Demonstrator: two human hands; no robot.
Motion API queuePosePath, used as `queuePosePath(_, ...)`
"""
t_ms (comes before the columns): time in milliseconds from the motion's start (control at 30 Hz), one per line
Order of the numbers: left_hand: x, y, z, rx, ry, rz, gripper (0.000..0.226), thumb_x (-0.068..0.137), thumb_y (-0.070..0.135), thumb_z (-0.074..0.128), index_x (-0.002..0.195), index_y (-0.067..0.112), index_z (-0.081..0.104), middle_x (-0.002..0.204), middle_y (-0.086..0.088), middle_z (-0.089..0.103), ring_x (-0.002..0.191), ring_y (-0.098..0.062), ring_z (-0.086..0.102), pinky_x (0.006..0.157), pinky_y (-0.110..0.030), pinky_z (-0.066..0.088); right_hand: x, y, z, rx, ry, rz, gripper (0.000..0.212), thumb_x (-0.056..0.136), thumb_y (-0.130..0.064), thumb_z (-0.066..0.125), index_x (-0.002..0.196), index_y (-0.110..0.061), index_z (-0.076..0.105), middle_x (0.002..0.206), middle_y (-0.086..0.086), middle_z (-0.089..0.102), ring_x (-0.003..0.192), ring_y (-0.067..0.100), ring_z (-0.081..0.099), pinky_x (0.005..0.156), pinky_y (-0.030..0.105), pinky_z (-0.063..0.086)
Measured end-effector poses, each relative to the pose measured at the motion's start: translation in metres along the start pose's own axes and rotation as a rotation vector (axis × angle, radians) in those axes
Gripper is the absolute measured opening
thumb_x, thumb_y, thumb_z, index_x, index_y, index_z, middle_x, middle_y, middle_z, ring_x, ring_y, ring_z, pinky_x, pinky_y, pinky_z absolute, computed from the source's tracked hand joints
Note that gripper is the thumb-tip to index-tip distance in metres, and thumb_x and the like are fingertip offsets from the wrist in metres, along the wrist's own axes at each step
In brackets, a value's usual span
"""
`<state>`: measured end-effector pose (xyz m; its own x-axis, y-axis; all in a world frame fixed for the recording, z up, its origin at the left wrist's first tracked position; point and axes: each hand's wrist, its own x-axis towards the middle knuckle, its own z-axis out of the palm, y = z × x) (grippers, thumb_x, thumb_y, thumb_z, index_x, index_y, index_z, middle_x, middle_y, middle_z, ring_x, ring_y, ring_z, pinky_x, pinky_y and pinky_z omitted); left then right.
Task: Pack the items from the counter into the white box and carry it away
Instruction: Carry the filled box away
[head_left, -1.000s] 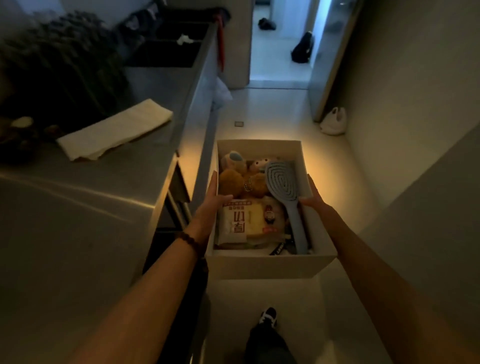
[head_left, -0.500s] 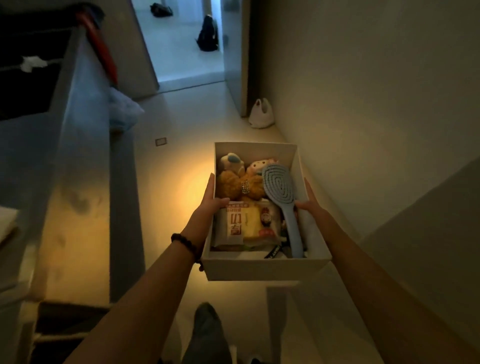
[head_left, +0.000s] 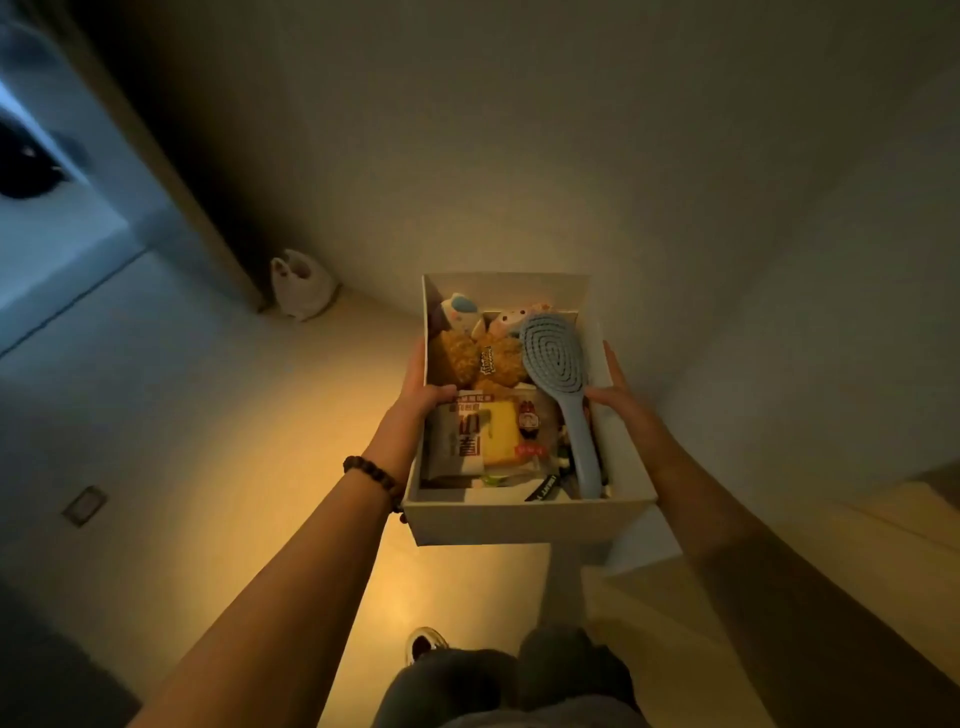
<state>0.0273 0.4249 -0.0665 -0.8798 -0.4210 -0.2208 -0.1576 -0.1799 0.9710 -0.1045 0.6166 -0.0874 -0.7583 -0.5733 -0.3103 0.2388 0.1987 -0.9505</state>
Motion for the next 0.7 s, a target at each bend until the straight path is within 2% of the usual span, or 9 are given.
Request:
queuePosePath(67, 0.028, 0.008, -0.008, 0.048, -0.083, 0.001, 0.069, 0.084, 0.013, 0.053, 0.143, 0.023, 0.020, 0.133, -0.002, 0.041, 0.116, -0.018, 0.050, 0.082, -0.023, 0.050, 0.002, -0.002, 0.005, 0.067, 0.063, 0.018, 0.063, 0.097, -0.007, 0.040, 0.152, -0.026, 0.016, 0.150, 0.002, 0.036, 0.133, 0.017, 0.040, 0.108, 0.032, 0.038)
queuePosePath(100, 0.040, 0.010, -0.010, 0.073, -0.120, 0.005, 0.064, 0.089, 0.004, 0.050, 0.143, 0.022, 0.020, 0.132, -0.002, 0.042, 0.114, -0.017, 0.051, 0.078, -0.019, 0.050, 0.003, -0.003, 0.007, 0.108, 0.085, 0.031, 0.062, 0.097, -0.009, 0.041, 0.151, -0.029, 0.019, 0.146, 0.002, 0.042, 0.129, 0.020, 0.046, 0.106, 0.039, 0.041)
queuePosePath(167, 0.060, 0.011, -0.014, 0.080, -0.192, -0.003, 0.061, 0.090, 0.005, 0.050, 0.140, 0.025, 0.022, 0.128, 0.001, 0.044, 0.105, -0.008, 0.053, 0.073, -0.015, 0.051, 0.009, -0.006, 0.011, 0.160, 0.136, 0.054, 0.061, 0.097, -0.011, 0.040, 0.150, -0.032, 0.020, 0.143, 0.004, 0.045, 0.125, 0.024, 0.050, 0.102, 0.044, 0.043)
queuePosePath(200, 0.069, 0.011, -0.016, 0.065, -0.222, -0.019, 0.062, 0.087, 0.010, 0.052, 0.140, 0.027, 0.023, 0.127, 0.002, 0.045, 0.103, -0.007, 0.054, 0.072, -0.016, 0.052, 0.013, -0.009, 0.012, 0.157, 0.170, 0.061, 0.062, 0.097, -0.008, 0.039, 0.151, -0.028, 0.017, 0.148, 0.008, 0.039, 0.131, 0.029, 0.044, 0.107, 0.047, 0.038)
queuePosePath(267, 0.086, 0.008, -0.019, 0.036, -0.262, -0.073, 0.059, 0.090, 0.011, 0.050, 0.139, 0.030, 0.025, 0.131, -0.002, 0.046, 0.103, -0.009, 0.055, 0.074, -0.020, 0.053, 0.022, -0.014, 0.014, 0.129, 0.218, 0.059, 0.061, 0.098, -0.004, 0.036, 0.152, -0.022, 0.014, 0.154, 0.013, 0.029, 0.134, 0.030, 0.035, 0.113, 0.048, 0.026)
queuePosePath(400, 0.124, 0.004, -0.017, 0.039, -0.312, -0.131, 0.059, 0.080, 0.023, 0.055, 0.131, 0.035, 0.029, 0.126, 0.002, 0.048, 0.106, -0.015, 0.054, 0.080, -0.026, 0.051, 0.044, -0.016, 0.016, 0.194, 0.258, 0.081, 0.058, 0.098, 0.001, 0.031, 0.150, -0.019, 0.016, 0.134, 0.010, 0.038, 0.115, 0.020, 0.039, 0.110, 0.047, 0.029)
queuePosePath(500, 0.157, -0.002, -0.012, 0.034, -0.338, -0.163, 0.063, 0.091, 0.005, 0.048, 0.145, 0.026, 0.021, 0.139, -0.008, 0.042, 0.111, -0.020, 0.054, 0.087, -0.033, 0.050, 0.069, -0.012, 0.009, 0.182, 0.356, 0.129, 0.059, 0.097, 0.004, 0.035, 0.151, -0.006, 0.014, 0.133, 0.011, 0.038, 0.113, 0.017, 0.042, 0.110, 0.042, 0.030)
queuePosePath(633, 0.203, -0.008, -0.006, 0.043, -0.371, -0.196, 0.074, 0.087, 0.005, 0.055, 0.147, 0.024, 0.017, 0.141, -0.008, 0.039, 0.116, -0.023, 0.051, 0.089, -0.034, 0.050, 0.107, -0.002, -0.004, 0.134, 0.428, 0.225, 0.046, 0.098, -0.003, 0.043, 0.142, -0.008, 0.033, 0.143, 0.018, 0.040, 0.131, 0.034, 0.041, 0.111, 0.044, 0.033)
queuePosePath(700, 0.224, -0.014, -0.005, 0.053, -0.378, -0.209, 0.071, 0.090, 0.004, 0.051, 0.147, 0.027, 0.015, 0.142, -0.007, 0.039, 0.114, -0.021, 0.053, 0.087, -0.032, 0.051, 0.124, 0.008, -0.010, 0.150, 0.440, 0.276, 0.023, 0.098, -0.014, 0.046, 0.118, -0.024, 0.052, 0.135, 0.011, 0.047, 0.124, 0.030, 0.047, 0.107, 0.041, 0.037)
